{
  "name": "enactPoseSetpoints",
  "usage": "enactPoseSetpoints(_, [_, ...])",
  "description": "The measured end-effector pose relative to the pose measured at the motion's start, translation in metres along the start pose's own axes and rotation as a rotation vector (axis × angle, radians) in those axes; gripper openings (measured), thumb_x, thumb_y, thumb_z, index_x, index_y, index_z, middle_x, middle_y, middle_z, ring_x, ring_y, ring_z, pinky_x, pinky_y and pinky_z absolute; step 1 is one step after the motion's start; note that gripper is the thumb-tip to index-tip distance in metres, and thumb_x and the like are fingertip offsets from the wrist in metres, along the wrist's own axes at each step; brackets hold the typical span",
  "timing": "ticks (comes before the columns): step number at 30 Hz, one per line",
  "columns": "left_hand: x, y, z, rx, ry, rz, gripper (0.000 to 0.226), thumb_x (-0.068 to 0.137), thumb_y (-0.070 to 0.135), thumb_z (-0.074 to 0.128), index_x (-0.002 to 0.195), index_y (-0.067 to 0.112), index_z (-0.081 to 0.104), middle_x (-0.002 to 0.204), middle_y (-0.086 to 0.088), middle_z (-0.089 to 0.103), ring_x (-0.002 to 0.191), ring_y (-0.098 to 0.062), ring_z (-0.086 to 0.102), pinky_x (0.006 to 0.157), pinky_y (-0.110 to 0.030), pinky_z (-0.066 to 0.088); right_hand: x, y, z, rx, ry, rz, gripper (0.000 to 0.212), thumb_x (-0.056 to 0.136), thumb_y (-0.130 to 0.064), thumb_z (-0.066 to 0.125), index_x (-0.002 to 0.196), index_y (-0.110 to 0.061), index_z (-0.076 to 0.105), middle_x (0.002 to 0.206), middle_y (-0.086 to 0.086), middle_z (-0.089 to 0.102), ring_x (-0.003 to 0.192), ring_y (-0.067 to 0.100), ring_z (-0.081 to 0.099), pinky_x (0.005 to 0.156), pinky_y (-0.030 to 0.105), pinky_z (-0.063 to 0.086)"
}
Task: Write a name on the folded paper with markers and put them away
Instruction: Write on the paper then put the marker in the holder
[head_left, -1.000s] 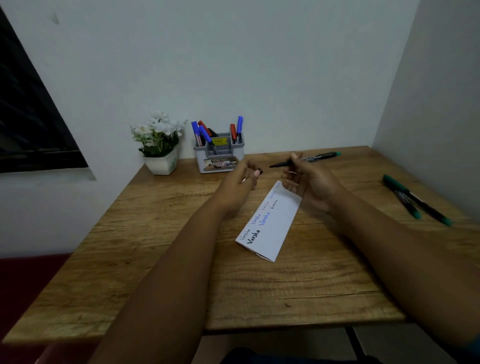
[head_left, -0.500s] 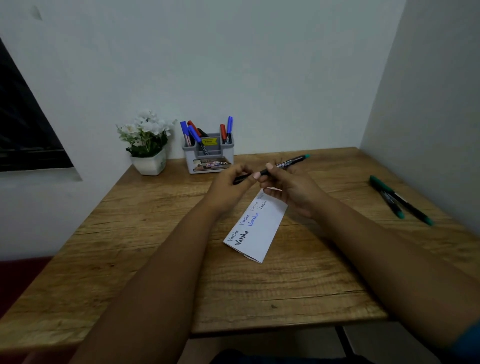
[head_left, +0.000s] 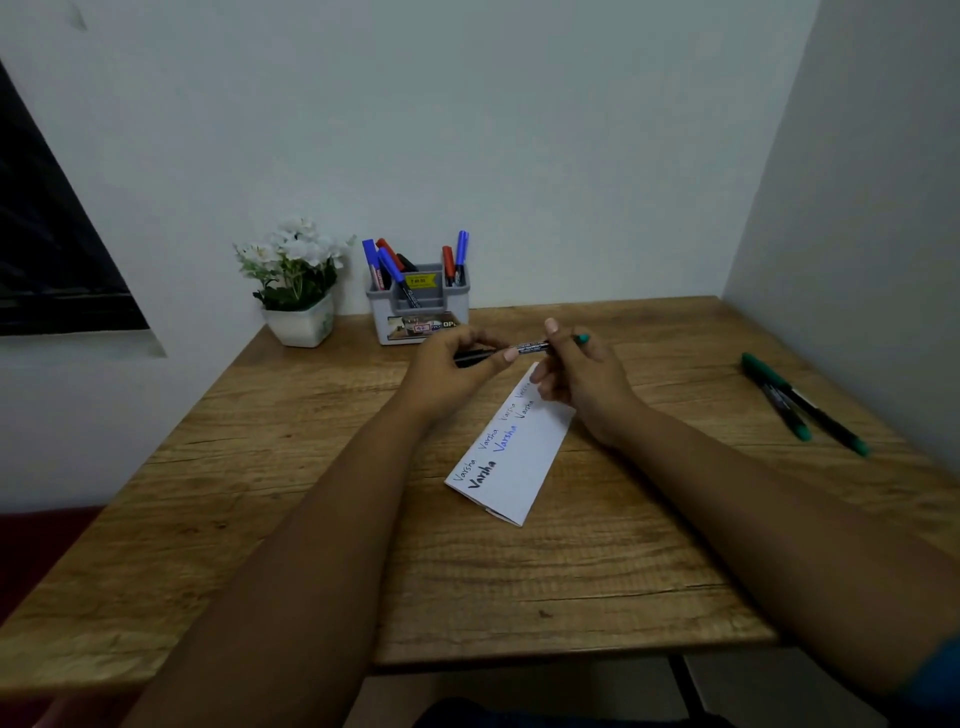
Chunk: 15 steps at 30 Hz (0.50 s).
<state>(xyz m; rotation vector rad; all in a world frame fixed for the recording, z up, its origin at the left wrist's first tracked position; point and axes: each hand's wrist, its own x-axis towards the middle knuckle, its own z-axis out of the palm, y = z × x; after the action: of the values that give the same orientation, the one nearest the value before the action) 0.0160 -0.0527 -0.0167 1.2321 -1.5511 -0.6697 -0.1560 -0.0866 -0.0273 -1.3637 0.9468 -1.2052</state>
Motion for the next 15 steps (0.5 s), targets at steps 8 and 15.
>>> enactPoseSetpoints(8, [0.002, 0.0, -0.001, 0.015, 0.044, 0.042, 0.008, 0.081, 0.022, 0.075, 0.084, 0.019, 0.068, 0.078, 0.009, 0.067, 0.069, 0.006, 0.06, 0.063, -0.01, 0.045, 0.003, -0.001, -0.009, -0.347, 0.002, -0.036, 0.051, 0.093, -0.06, 0.046, 0.09, -0.012, 0.062, 0.07, 0.007, 0.069, 0.054, 0.01, 0.062, 0.061, 0.025, 0.05])
enactPoseSetpoints(15, [0.005, -0.004, -0.01, 0.098, 0.007, 0.033, 0.012, 0.084, 0.026, 0.073, 0.079, 0.022, 0.063, 0.074, 0.011, 0.063, 0.067, 0.004, 0.057, 0.066, -0.018, 0.043, 0.008, 0.006, -0.011, -0.6, -0.006, -0.123, 0.047, 0.092, -0.063, 0.044, 0.103, -0.021, 0.06, 0.09, 0.0, 0.071, 0.076, 0.012, 0.067, 0.07, 0.028, 0.05])
